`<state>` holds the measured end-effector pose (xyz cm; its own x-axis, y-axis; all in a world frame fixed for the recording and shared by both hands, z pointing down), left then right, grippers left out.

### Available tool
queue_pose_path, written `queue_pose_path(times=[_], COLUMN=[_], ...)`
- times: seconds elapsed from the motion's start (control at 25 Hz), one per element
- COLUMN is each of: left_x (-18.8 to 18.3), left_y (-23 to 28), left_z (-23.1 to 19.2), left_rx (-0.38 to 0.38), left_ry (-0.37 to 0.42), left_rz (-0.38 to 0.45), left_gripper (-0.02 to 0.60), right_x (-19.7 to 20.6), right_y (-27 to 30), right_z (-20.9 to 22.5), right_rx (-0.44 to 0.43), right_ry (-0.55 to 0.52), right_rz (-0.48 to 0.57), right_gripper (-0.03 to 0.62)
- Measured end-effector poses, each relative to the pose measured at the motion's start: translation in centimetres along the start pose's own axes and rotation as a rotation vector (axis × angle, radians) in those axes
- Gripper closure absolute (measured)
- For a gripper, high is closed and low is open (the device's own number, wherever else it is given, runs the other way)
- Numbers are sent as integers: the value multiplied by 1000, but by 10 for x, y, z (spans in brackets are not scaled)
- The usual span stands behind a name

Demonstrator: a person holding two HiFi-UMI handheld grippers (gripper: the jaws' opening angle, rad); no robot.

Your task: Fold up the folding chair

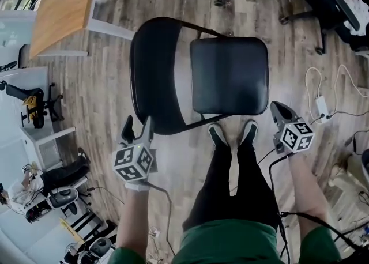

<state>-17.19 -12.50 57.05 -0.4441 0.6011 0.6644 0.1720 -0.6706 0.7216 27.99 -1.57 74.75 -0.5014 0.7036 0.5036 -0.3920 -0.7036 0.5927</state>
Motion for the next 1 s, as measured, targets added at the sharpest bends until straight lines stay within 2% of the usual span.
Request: queue_pose_path(times=[0.12,0.28,0.32,0.4,0.64,0.76,0.88,1.0], left_x=[12,30,34,42,52,50,49,50], left_y=[14,25,29,38,36,37,36,37], left_z=[2,4,6,9,21,28,30,30], left_rx=[42,111,126,150,125,121,122,116], left_ry=[-26,-134,-157,-177,-132,-121,-113,-118], left_rz=[-21,-38,-39,-41,-46,-45,-47,-44], left_gripper=[296,291,291,290,299,347,356,362], right_x=[14,39,44,55,91,98,105,110], right_y=[19,47,56,74,98,103,113,129], right_z=[30,60,68,88,136,156,166,167], right_rx=[38,15,4,2,34,40,11,-51], right_ry=[24,66,79,114,272,283,276,303], right_rz=[-19,-47,-56,-66,-85,-128,-186,-232], right_gripper=[591,584,495,420,294,253,212,200])
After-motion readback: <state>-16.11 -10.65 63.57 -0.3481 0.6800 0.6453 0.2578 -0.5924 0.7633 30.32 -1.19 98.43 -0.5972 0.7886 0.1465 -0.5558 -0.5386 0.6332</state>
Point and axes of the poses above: the fingertips, and each gripper's own axes: y forward along the fingers, z to its right, x out of its underside, the point moved 6 cm from there along -y, backward along the fingers, and after that the axes turned 11 degrees about y, right-handed, at the moved point
